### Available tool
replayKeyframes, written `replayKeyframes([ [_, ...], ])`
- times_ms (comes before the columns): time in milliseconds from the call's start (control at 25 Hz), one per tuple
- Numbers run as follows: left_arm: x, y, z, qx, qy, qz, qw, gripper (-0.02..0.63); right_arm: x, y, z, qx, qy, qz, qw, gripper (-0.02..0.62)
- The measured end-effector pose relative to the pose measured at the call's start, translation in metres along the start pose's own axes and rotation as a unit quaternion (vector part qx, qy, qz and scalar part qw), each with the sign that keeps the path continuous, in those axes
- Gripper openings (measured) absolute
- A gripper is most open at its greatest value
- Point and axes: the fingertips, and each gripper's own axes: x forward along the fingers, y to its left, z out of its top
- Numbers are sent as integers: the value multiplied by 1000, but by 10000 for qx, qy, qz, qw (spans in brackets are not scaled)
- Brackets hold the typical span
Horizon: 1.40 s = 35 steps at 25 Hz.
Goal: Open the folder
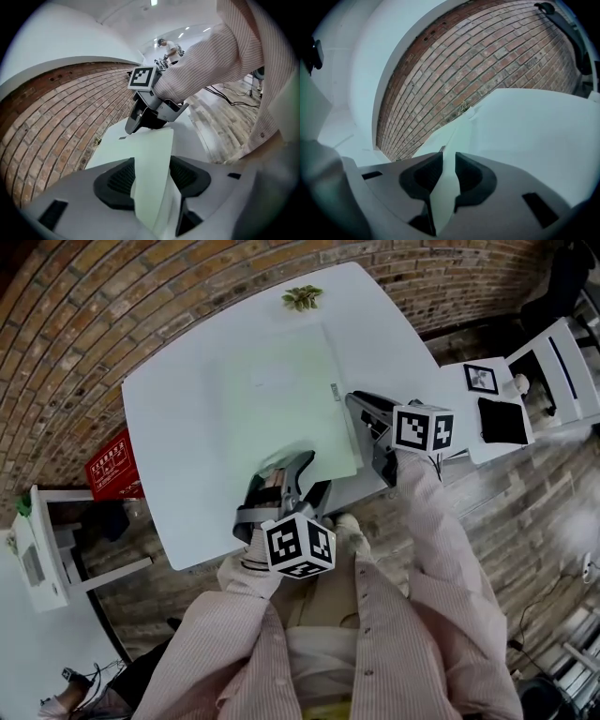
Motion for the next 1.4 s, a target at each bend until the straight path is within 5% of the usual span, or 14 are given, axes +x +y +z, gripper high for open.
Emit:
replayKeyframes([
  [520,-11,2,5,-458,67,80,9989,163,-2,-4,3,-243,279,-110,9993,87],
  [880,-25,17,12,-1149,-228,306,9926,129,1,-2,2,-408,485,-70,9980,87],
  [1400,-66,45,13,-1839,-696,1424,9701,54,0,4,4,-606,642,-146,9960,83],
])
